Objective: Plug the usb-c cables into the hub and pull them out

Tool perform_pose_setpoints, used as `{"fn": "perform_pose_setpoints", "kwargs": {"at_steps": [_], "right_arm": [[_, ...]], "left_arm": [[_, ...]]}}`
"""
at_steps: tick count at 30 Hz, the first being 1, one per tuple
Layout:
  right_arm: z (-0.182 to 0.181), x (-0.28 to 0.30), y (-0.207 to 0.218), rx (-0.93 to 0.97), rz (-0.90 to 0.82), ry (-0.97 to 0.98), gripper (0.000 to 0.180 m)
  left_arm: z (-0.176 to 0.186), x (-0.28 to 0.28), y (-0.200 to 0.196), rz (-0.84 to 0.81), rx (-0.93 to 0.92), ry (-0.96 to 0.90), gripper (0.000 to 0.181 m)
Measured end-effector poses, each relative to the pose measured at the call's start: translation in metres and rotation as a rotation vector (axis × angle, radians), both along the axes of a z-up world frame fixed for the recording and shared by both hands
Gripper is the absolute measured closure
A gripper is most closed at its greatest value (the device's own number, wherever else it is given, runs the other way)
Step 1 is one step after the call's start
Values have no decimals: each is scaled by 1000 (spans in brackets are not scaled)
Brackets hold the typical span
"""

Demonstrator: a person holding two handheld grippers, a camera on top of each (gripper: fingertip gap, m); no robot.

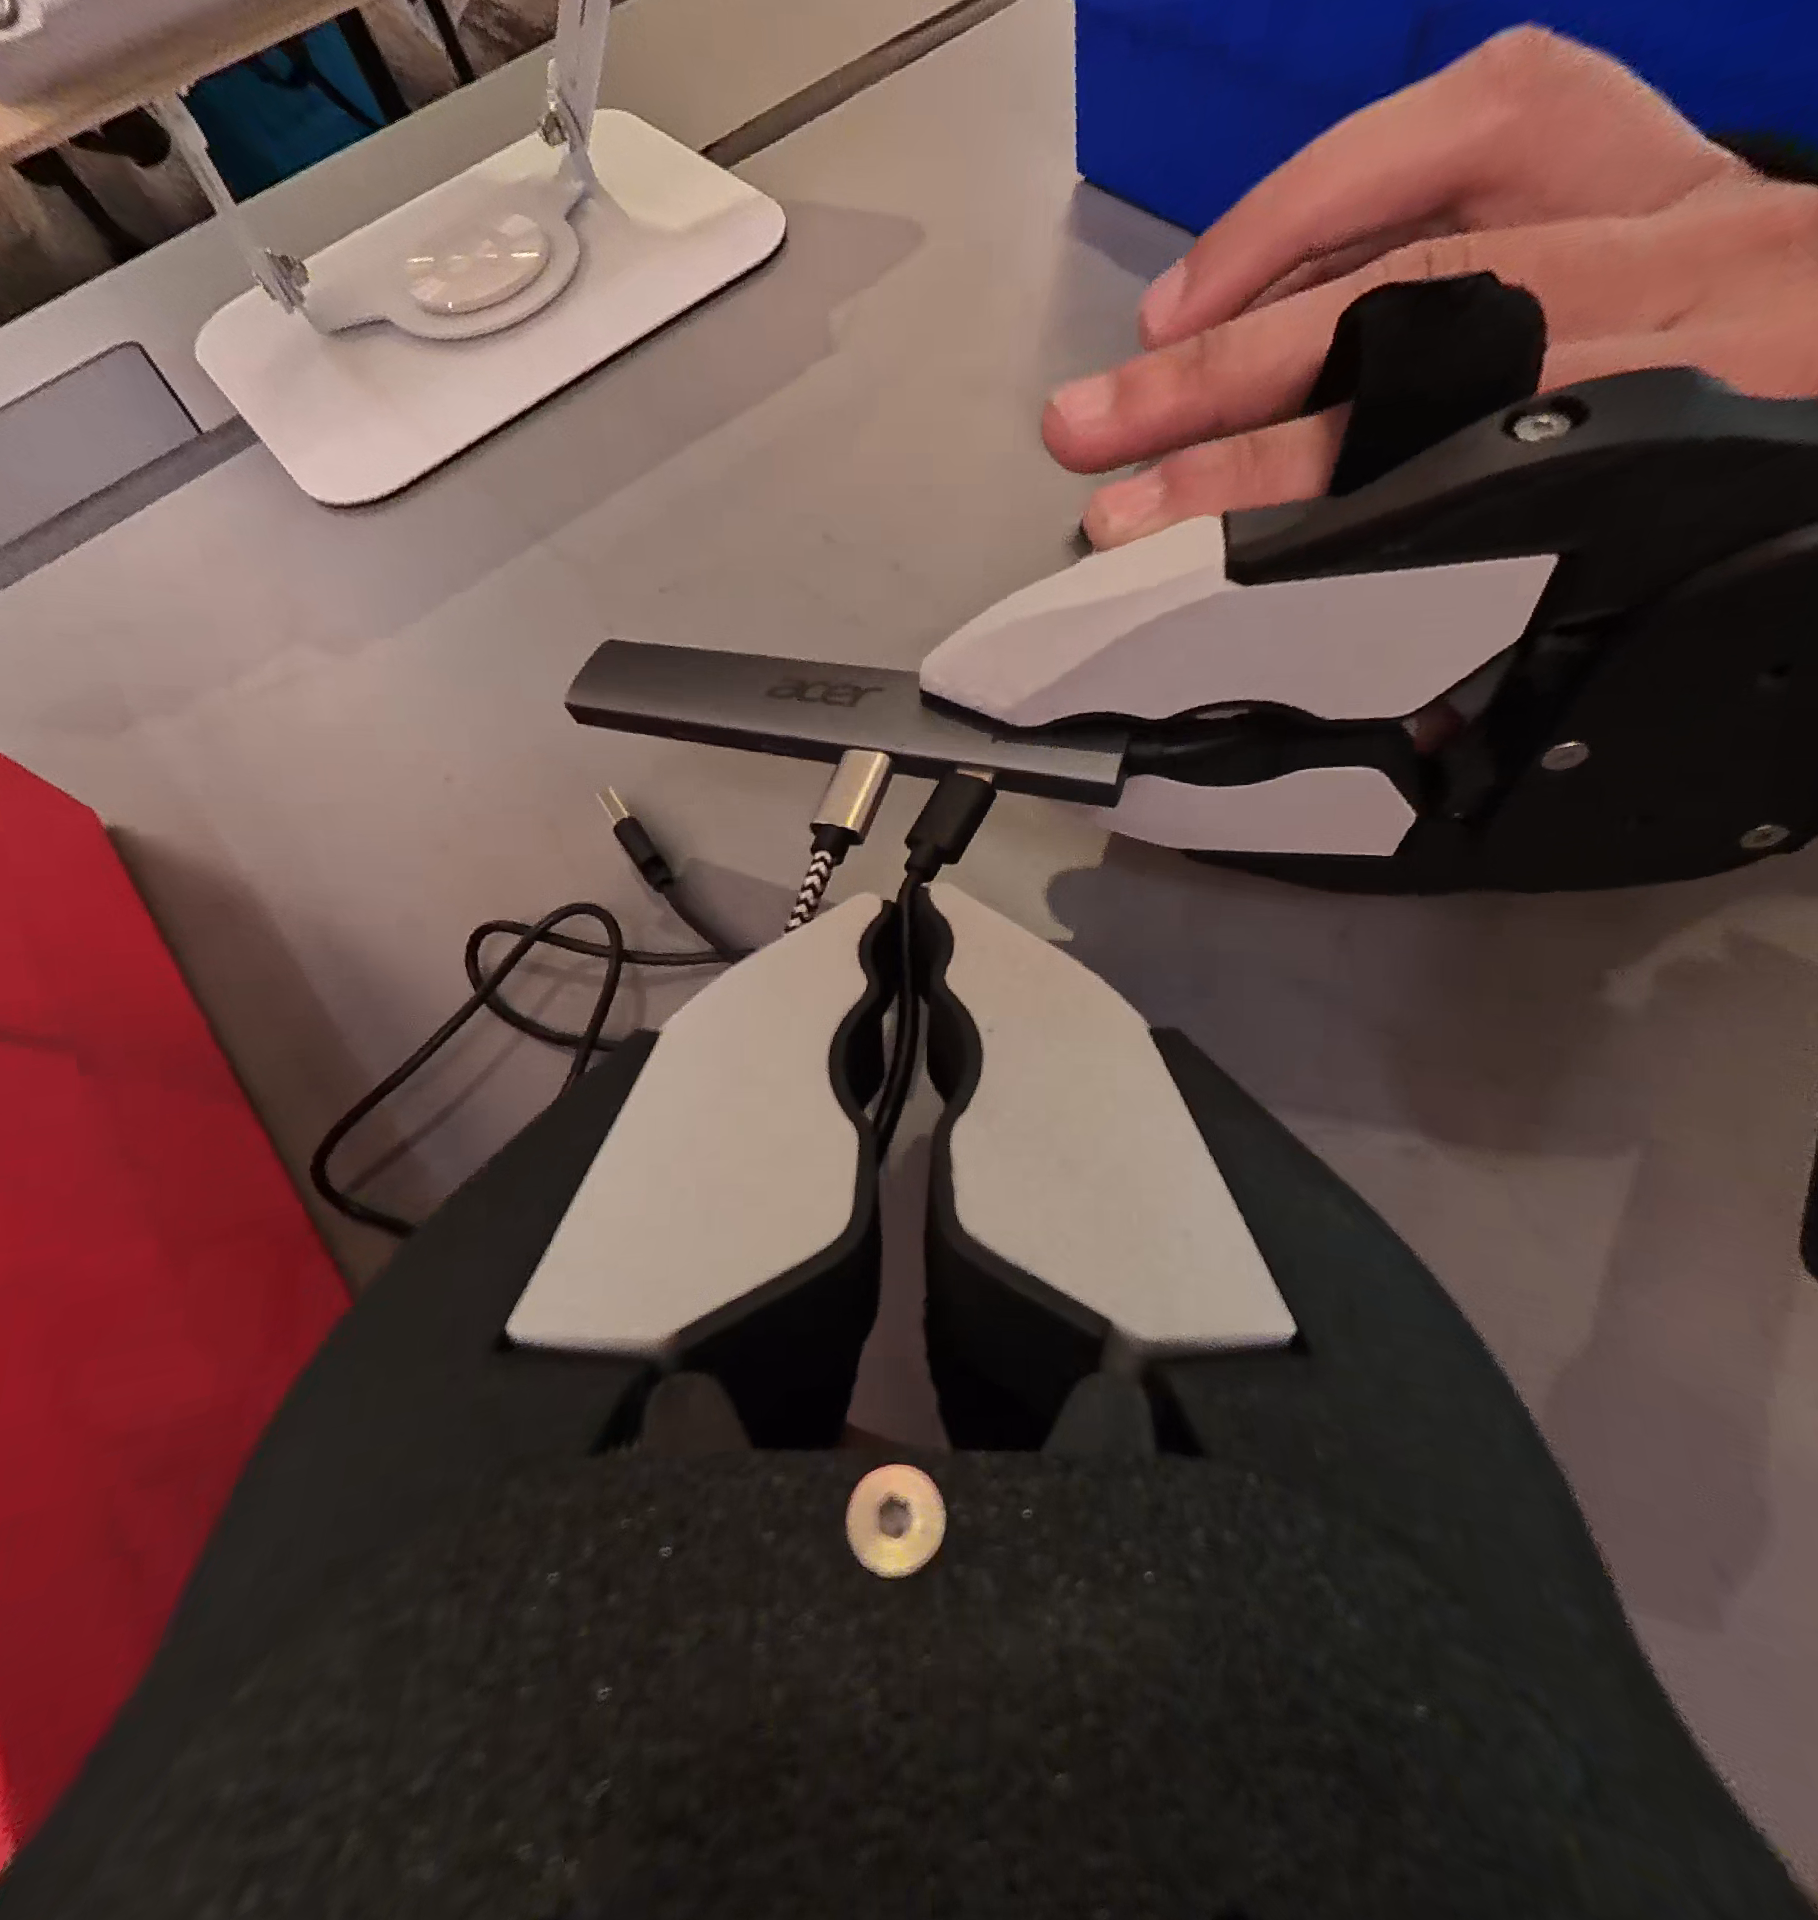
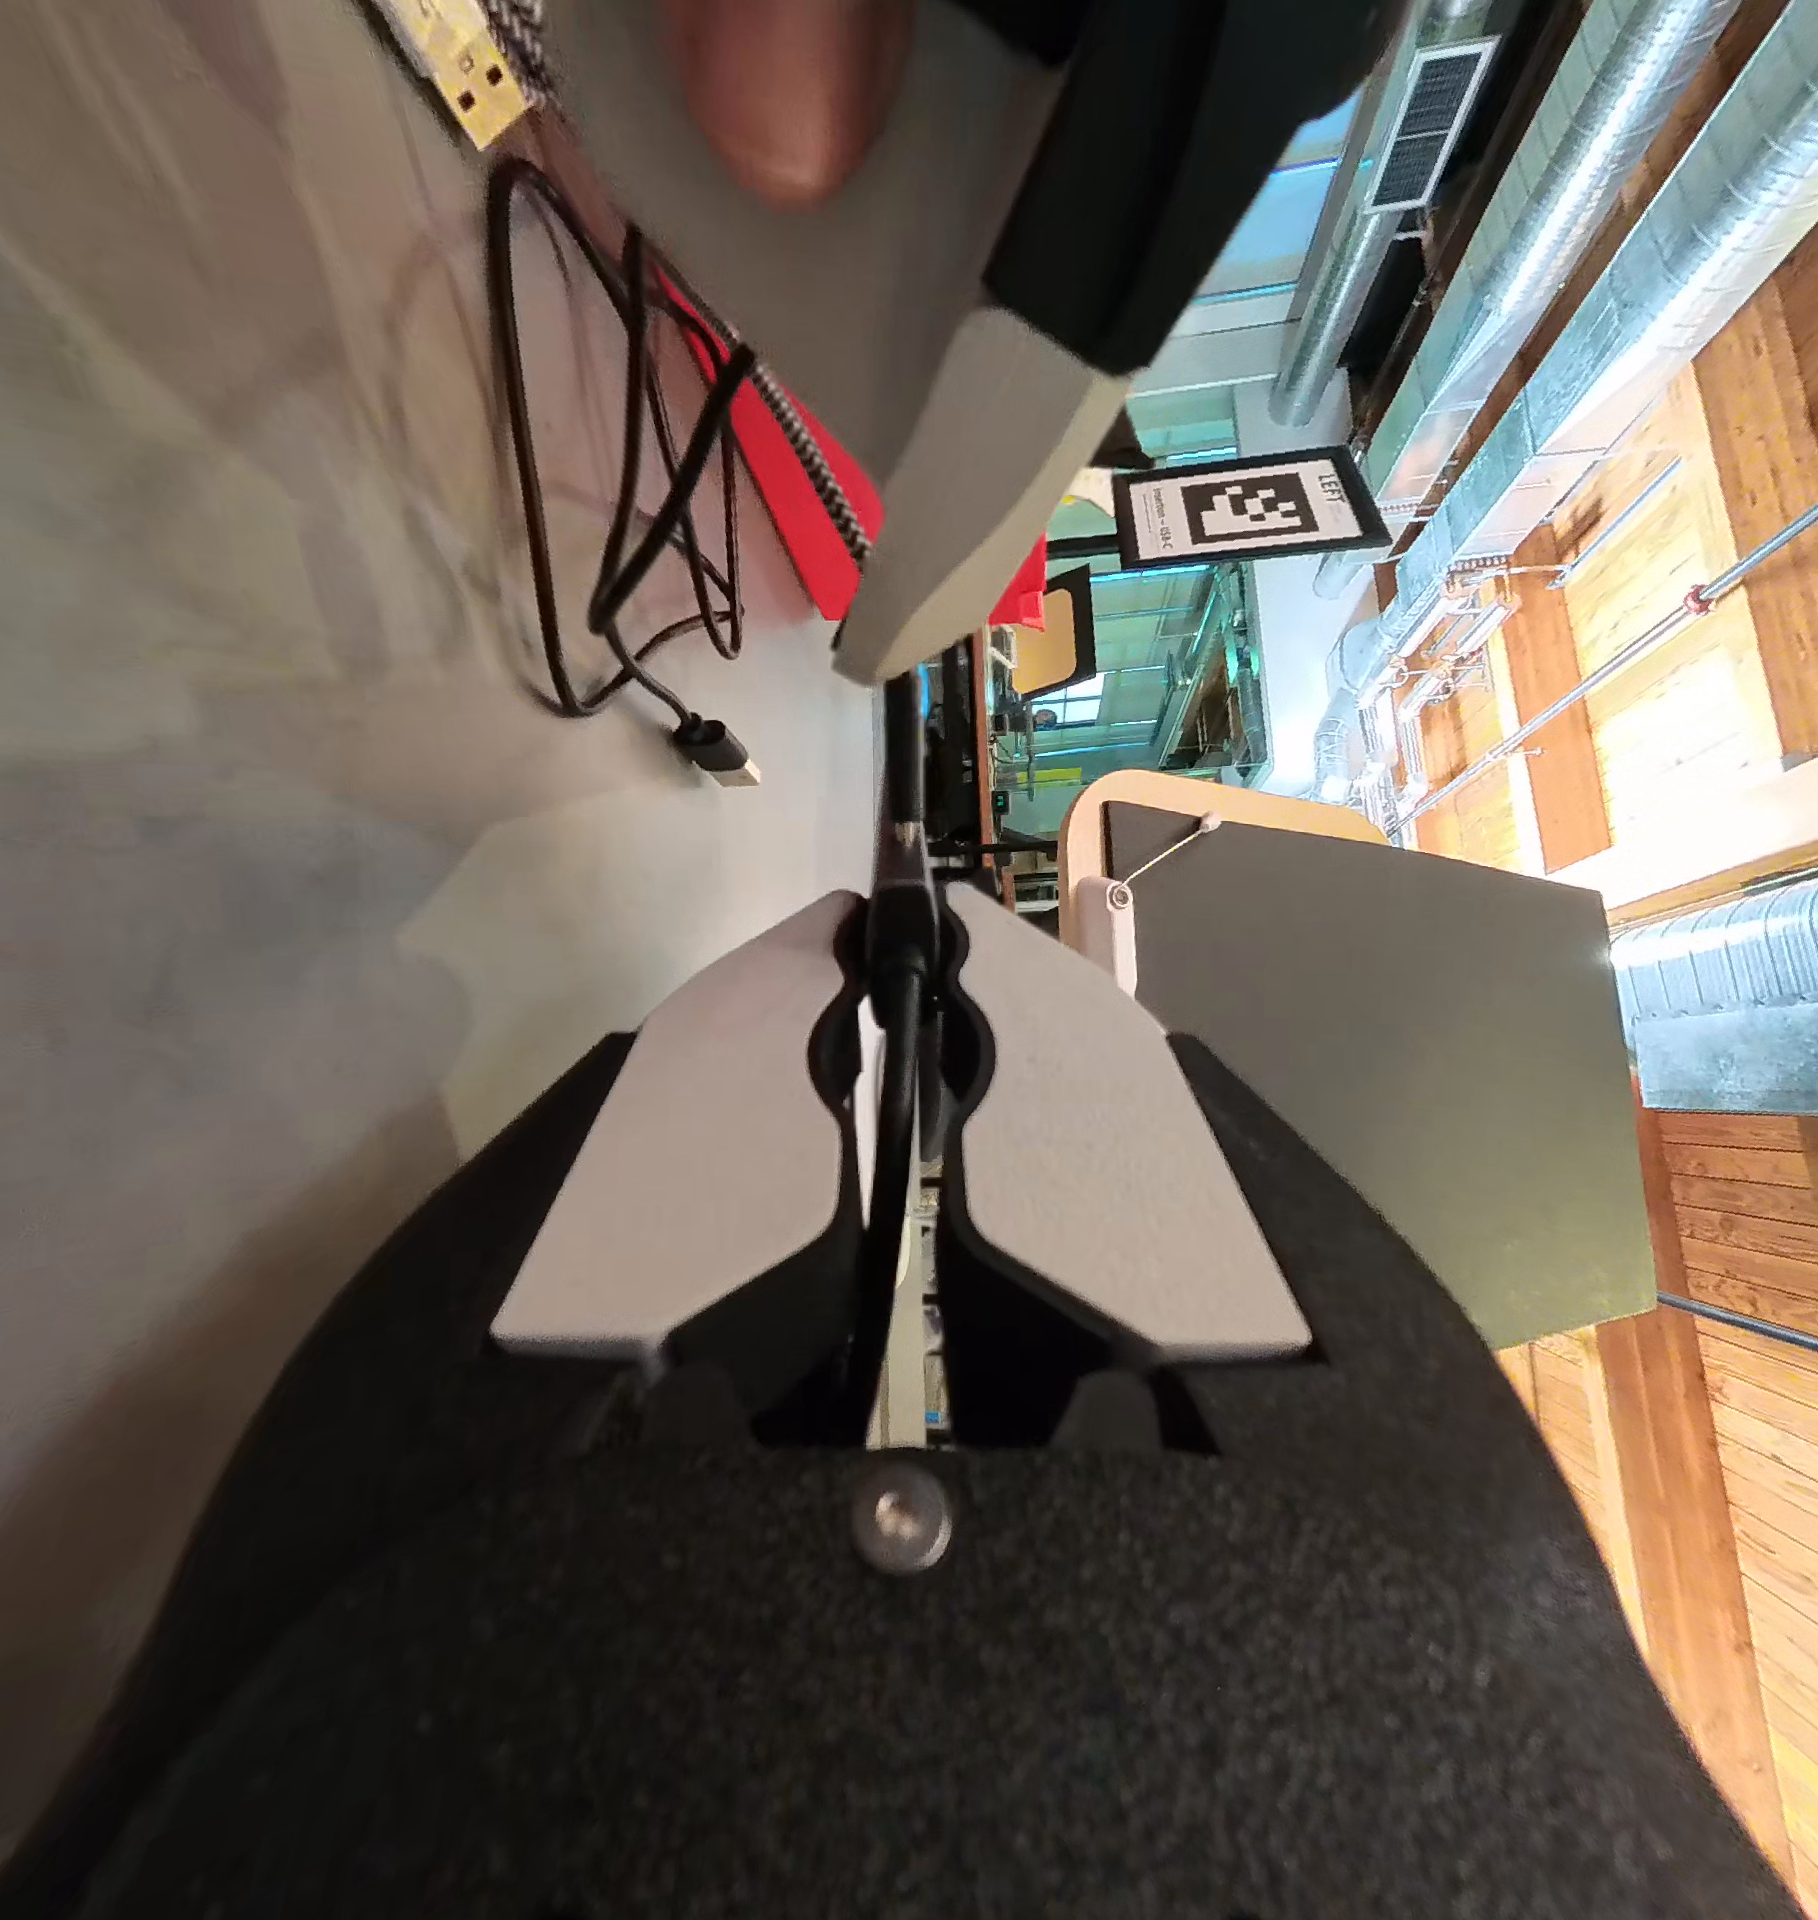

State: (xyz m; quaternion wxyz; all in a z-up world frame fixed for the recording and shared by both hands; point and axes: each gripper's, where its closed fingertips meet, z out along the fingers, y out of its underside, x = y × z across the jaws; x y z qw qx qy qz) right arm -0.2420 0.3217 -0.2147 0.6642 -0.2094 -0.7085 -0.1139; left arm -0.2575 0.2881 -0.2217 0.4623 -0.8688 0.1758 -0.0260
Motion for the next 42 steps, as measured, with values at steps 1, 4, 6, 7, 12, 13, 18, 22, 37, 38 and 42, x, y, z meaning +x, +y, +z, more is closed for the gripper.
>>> {"fn": "perform_pose_setpoints", "kwargs": {"at_steps": [1, 4, 6, 7, 12, 13, 18, 22, 37, 38, 42], "right_arm": [[1, 1, 0, 12, 1, 0, 171], [0, 3, -2, 21, 11, 2, 171], [-2, 2, -4, 30, 14, -6, 171], [-4, 1, -6, 36, 17, -7, 171], [-5, 1, -7, 10, 14, 5, 171], [-7, 1, -8, 20, 17, -6, 171], [-6, 0, -8, 55, 10, 1, 171], [-10, -2, -8, 32, 1, -14, 171], [160, 57, 79, -728, -173, 441, 170], [183, 63, 82, -735, -179, 461, 170], [280, 99, 103, -657, -256, 522, 171]], "left_arm": [[2, 2, 0, -18, 15, 3, 179], [4, 7, -3, -83, 19, -27, 179], [0, 6, -5, -102, 9, -17, 179], [-3, 6, -6, -110, 0, 9, 179], [-5, 6, -7, -112, 8, 18, 179], [-6, 8, -8, -123, 6, 24, 180], [-4, 9, -8, -116, 26, 54, 180], [-6, 6, -8, -115, 22, 61, 180], [-2, -58, -133, 220, 140, -133, 163], [1, -56, -135, 206, 158, -144, 163], [2, -45, -137, 165, 149, -133, 164]]}}
